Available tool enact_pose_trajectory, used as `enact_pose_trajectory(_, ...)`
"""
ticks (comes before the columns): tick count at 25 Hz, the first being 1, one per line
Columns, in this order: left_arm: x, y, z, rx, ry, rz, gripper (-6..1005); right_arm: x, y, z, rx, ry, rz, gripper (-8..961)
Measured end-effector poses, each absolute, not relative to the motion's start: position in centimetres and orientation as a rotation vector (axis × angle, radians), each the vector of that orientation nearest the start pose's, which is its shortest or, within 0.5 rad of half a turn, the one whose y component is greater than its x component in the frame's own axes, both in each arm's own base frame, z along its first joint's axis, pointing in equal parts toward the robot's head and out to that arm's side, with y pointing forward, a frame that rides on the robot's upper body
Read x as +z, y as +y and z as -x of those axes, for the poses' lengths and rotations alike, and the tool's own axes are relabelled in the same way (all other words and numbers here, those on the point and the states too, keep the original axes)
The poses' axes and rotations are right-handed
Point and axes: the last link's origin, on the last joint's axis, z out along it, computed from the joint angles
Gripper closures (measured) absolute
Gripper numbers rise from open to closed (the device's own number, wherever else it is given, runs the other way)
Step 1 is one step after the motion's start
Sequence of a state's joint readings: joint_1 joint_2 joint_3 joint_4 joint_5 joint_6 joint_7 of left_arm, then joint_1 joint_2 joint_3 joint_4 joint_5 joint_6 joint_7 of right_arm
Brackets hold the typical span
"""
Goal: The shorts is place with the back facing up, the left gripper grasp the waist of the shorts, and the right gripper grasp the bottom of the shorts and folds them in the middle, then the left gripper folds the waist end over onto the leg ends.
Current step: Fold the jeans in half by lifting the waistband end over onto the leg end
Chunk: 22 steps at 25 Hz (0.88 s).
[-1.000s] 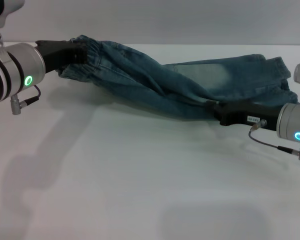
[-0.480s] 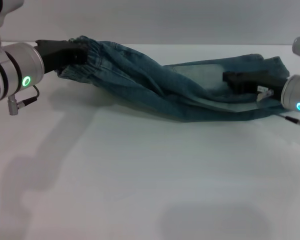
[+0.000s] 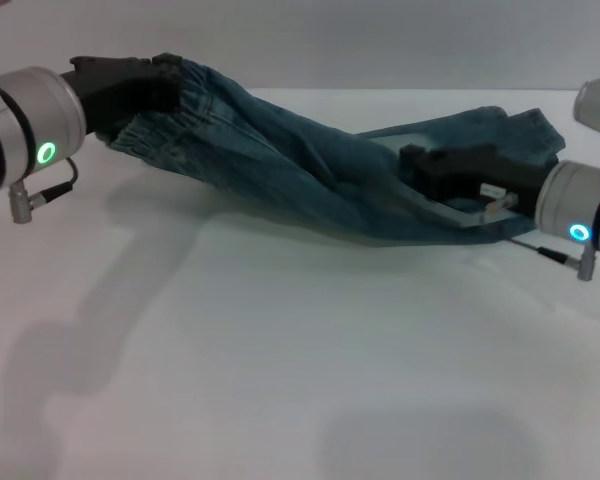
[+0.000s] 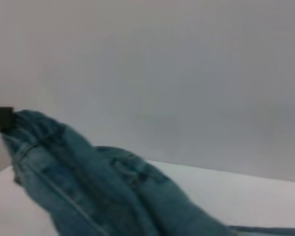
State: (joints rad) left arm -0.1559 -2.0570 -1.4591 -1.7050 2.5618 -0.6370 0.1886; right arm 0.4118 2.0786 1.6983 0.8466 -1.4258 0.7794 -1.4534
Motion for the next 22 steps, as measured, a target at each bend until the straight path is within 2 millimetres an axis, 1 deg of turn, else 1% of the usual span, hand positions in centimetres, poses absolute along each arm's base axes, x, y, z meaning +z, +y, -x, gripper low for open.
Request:
enact_pose_trajectory(4, 3.1, 35.3, 15.7, -0.434, -0.844, 2.028, 973, -4.8, 37.6, -22.8, 0.622, 0.889, 2.360, 955)
enact_pose_trajectory(10, 2.9, 35.1, 15.3, -0.446, -0.833, 2.036, 973, -6.5, 38.1, -22.6, 0.595, 0.952, 2.395, 955)
enact_pose_trajectory(13, 3.1, 34.9, 14.6, -0.469, -0.810, 2.040, 973, -7.9, 38.0, -21.8, 0.575, 0.946, 2.449, 955)
enact_pose_trajectory(14, 3.2, 34.9, 14.3, -0.478, -0.801, 2.040, 973, -8.6, 37.9, -21.2, 0.560, 0.924, 2.486, 955)
enact_pose_trajectory(15, 3.3, 34.9, 14.0, -0.486, -0.793, 2.040, 973, -8.6, 37.9, -21.2, 0.560, 0.924, 2.486, 955)
enact_pose_trajectory(19, 3.5, 34.8, 13.3, -0.505, -0.766, 2.045, 973, -9.8, 37.4, -19.7, 0.583, 0.914, 2.541, 955)
enact_pose_trajectory(20, 3.5, 34.7, 12.9, -0.515, -0.750, 2.049, 973, -10.0, 37.2, -19.4, 0.586, 0.911, 2.552, 955)
enact_pose_trajectory(22, 3.4, 34.7, 12.8, -0.518, -0.745, 2.051, 973, -10.4, 37.0, -19.0, 0.582, 0.898, 2.577, 955)
